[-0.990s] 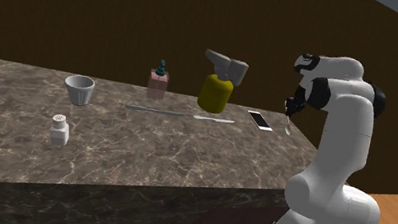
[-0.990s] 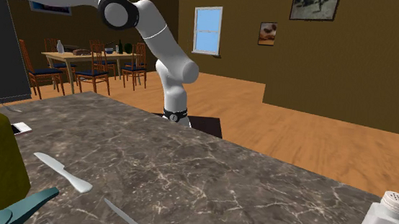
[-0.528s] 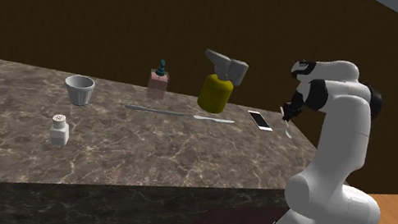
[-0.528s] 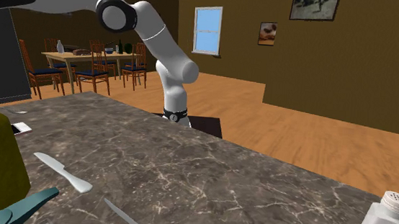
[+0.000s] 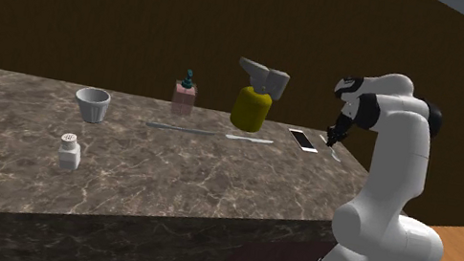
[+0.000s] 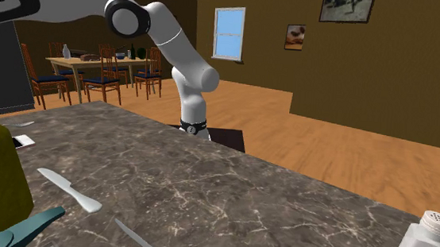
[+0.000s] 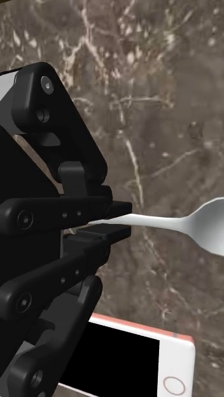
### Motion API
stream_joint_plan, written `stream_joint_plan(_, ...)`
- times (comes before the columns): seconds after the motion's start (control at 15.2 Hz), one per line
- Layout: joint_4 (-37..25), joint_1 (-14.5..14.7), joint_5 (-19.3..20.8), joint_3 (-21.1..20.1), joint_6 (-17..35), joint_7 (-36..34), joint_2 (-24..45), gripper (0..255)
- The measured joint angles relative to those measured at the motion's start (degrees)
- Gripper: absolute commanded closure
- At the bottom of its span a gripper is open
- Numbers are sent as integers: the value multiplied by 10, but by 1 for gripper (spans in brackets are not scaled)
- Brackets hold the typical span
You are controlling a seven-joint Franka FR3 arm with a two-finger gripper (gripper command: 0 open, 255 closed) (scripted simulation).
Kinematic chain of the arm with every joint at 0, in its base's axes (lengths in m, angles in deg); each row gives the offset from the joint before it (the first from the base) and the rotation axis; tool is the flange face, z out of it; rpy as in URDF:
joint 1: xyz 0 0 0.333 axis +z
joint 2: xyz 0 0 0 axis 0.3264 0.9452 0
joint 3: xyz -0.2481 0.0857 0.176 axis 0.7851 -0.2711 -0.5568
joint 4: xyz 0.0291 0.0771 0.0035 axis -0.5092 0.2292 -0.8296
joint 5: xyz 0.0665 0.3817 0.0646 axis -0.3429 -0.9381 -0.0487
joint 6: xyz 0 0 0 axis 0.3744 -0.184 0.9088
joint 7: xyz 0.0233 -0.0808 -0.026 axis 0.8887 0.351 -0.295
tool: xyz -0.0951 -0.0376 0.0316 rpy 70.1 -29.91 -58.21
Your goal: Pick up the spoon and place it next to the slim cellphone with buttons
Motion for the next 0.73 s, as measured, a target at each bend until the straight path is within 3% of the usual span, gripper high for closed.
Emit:
stream_joint_plan(0.33, 2, 0, -1, 0, 3, 0, 1, 255)
stream_joint_plan(0.4, 2, 0, -1, 0, 3, 1, 0, 0)
stream_joint_plan(0.73, 3, 0, 0, 0, 3, 1, 0, 0)
